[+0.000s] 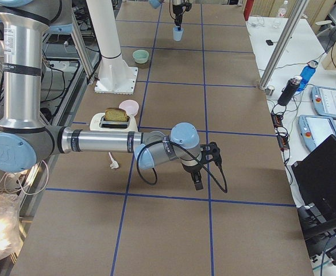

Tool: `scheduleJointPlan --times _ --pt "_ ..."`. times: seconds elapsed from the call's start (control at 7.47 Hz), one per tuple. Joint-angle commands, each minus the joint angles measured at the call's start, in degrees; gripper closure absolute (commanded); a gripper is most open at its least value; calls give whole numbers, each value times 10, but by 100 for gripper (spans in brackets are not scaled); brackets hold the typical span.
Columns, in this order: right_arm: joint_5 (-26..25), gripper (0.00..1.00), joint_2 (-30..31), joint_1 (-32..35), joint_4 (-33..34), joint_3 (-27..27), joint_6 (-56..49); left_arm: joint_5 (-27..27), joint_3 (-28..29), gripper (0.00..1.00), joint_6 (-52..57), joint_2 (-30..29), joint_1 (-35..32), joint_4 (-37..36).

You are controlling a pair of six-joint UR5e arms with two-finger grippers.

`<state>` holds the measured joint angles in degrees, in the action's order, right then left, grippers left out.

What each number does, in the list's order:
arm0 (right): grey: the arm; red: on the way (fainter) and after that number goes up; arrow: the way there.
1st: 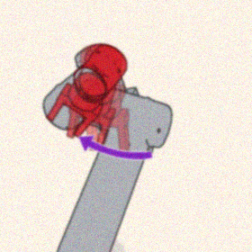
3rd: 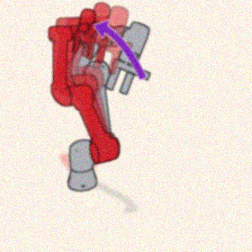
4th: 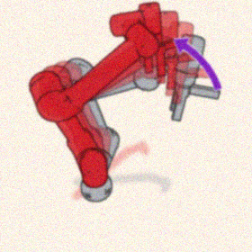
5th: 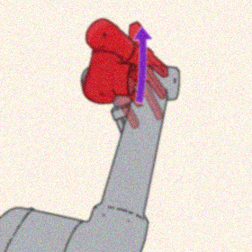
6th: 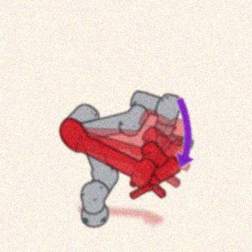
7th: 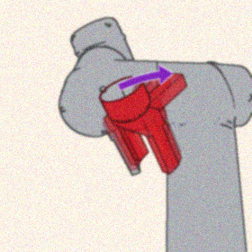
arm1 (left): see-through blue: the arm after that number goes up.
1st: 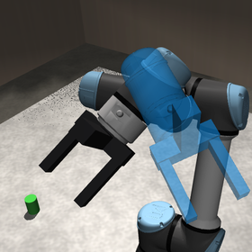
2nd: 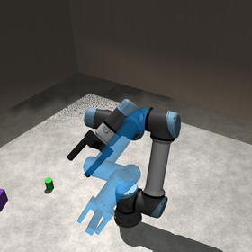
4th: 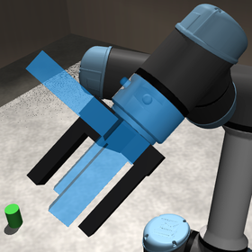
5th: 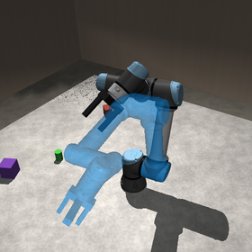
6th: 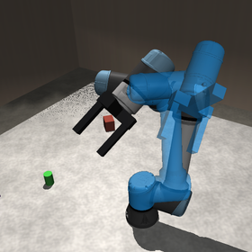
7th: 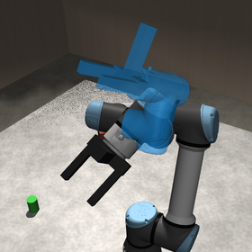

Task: Stack blue cups with both arms
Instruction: 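Reach the left gripper down to the light blue cup and grasp it, then carry the light blue cup with the left gripper to the table center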

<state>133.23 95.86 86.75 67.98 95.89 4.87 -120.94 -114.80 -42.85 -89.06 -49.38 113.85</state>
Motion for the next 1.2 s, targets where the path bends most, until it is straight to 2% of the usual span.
scheduleJointPlan --times 0.0,0.13,0.27,0.54,0.67,0.94,1.07 --pt "0 0 0 0 0 0 0 0 -2 100 -31 -190 11 -203" --pt "0 0 0 0 0 0 0 26 12 100 -74 -278 45 -282" --pt "0 0 0 0 0 0 0 68 45 100 -119 -340 93 -302" --pt "0 0 0 0 0 0 1 97 139 100 -187 -440 143 -299" --pt "1 0 0 0 0 -1 1 136 192 100 -201 -477 174 -287" --pt "1 0 0 0 1 -1 1 160 272 100 -202 -484 204 -188" --pt "1 0 0 0 1 -1 1 170 281 100 -202 -484 211 -179"
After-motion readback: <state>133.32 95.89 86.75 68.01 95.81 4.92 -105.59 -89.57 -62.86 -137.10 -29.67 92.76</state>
